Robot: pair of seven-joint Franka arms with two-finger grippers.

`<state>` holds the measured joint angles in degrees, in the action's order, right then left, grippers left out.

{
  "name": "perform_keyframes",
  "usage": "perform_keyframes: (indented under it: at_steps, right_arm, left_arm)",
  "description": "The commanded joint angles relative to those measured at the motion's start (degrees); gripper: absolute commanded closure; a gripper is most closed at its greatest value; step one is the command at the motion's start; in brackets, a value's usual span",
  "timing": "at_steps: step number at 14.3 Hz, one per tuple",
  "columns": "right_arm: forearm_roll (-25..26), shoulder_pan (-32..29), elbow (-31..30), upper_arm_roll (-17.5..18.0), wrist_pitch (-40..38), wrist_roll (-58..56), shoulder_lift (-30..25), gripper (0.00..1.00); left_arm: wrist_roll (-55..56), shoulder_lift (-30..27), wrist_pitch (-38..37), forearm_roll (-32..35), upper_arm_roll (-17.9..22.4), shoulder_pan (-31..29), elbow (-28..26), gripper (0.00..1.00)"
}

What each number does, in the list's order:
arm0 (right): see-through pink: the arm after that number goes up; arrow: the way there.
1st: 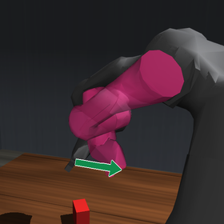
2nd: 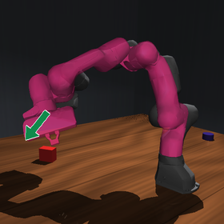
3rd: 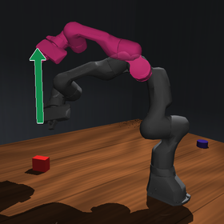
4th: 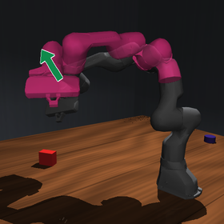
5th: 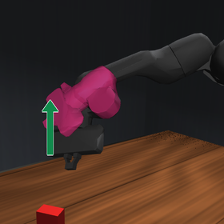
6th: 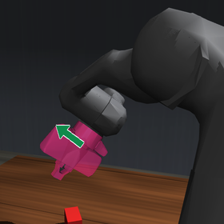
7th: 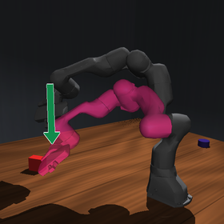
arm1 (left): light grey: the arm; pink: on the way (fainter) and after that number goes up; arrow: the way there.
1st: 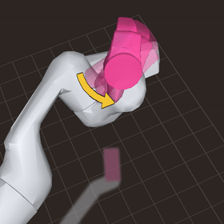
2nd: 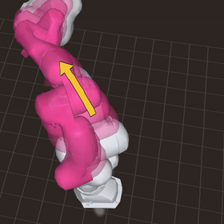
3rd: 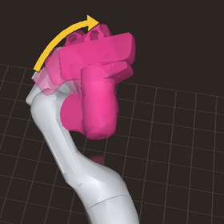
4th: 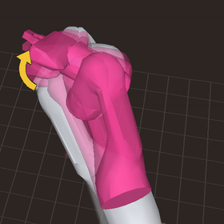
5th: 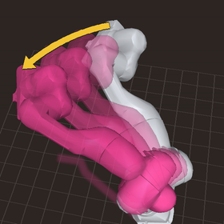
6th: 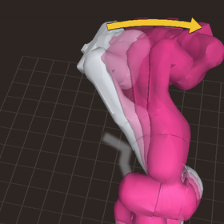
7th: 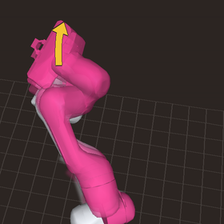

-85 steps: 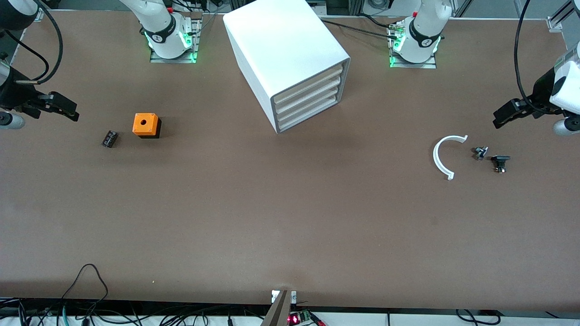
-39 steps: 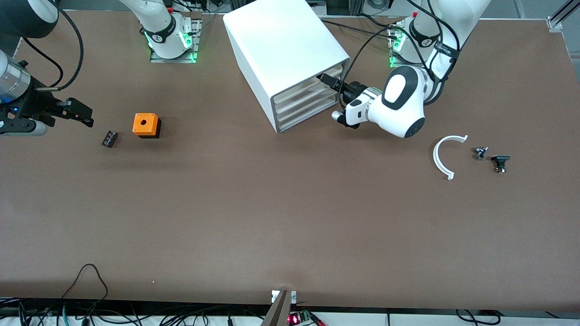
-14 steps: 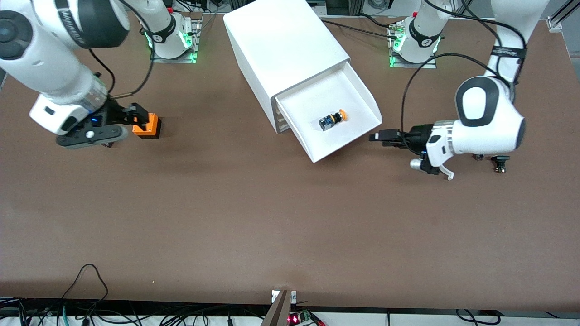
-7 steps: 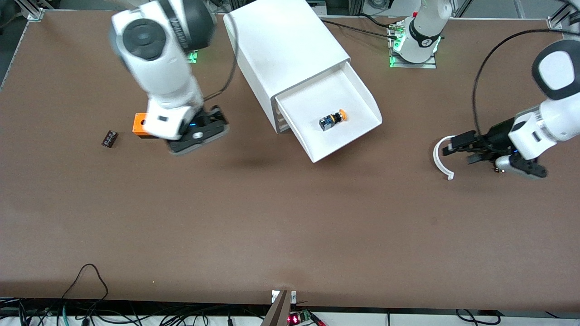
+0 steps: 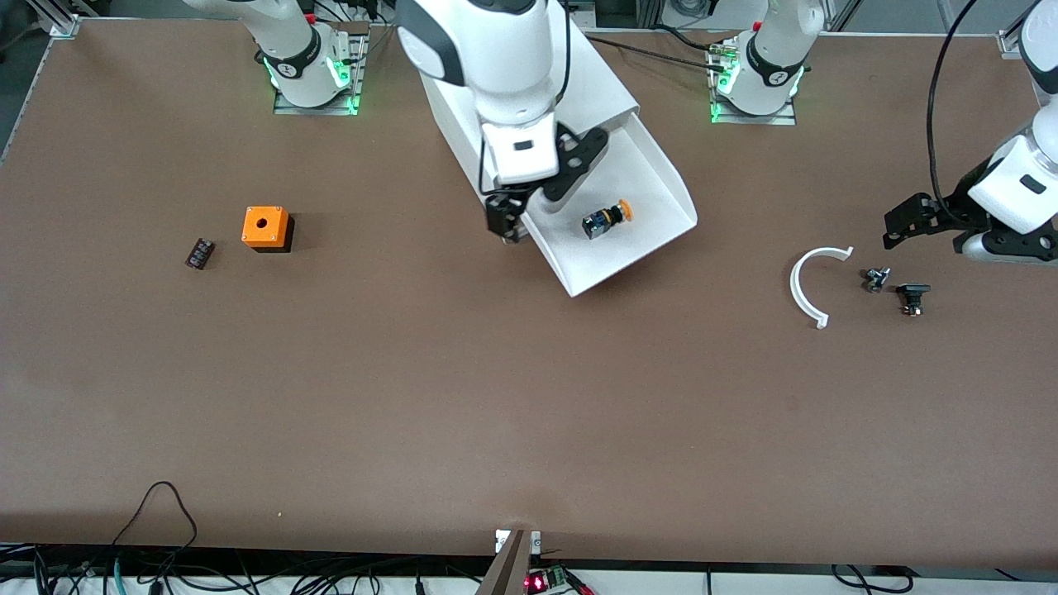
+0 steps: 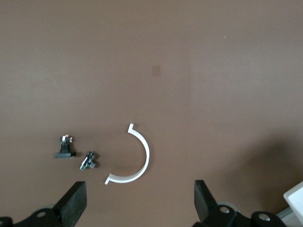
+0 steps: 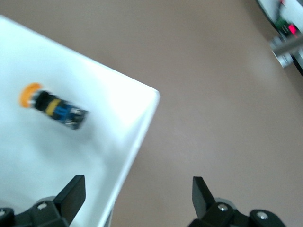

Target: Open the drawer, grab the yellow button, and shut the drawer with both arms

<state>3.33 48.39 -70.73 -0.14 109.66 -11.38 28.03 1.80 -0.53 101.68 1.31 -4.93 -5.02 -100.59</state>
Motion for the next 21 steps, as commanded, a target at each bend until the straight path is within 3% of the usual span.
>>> perform_keyframes:
  at_steps: [1,4,9,14,21]
  right_arm:
    - [-4.5,-0.5,3.3,0.7,1.9,-11.3,3.0,0.0]
    - [-10.6,0.0,4.6,0.8,2.9,-22.8,5.5,0.0]
    - [-10.3,2.2,4.6,0.8,0.4,-27.5,6.2,0.0]
    - [-10.1,2.5,5.3,0.5,5.4,-32.5,9.4,0.0]
    - [-8.8,2.7,5.3,0.4,6.1,-34.2,12.3,0.0]
  left_arm:
    - [8.7,-1.5,-4.9,2.1,-0.1,0.4,0.5,0.0]
    - [11.3,-1.1,-9.1,2.2,-0.2,0.0,4.1,0.0]
    - [10.4,-1.6,-11.8,1.3,-0.4,-3.3,4.4,0.0]
    - [10.4,-1.1,-11.9,1.2,-0.3,-3.5,3.6,0.0]
    - [10.3,-1.2,-10.4,1.2,-0.3,-4.8,4.1,0.0]
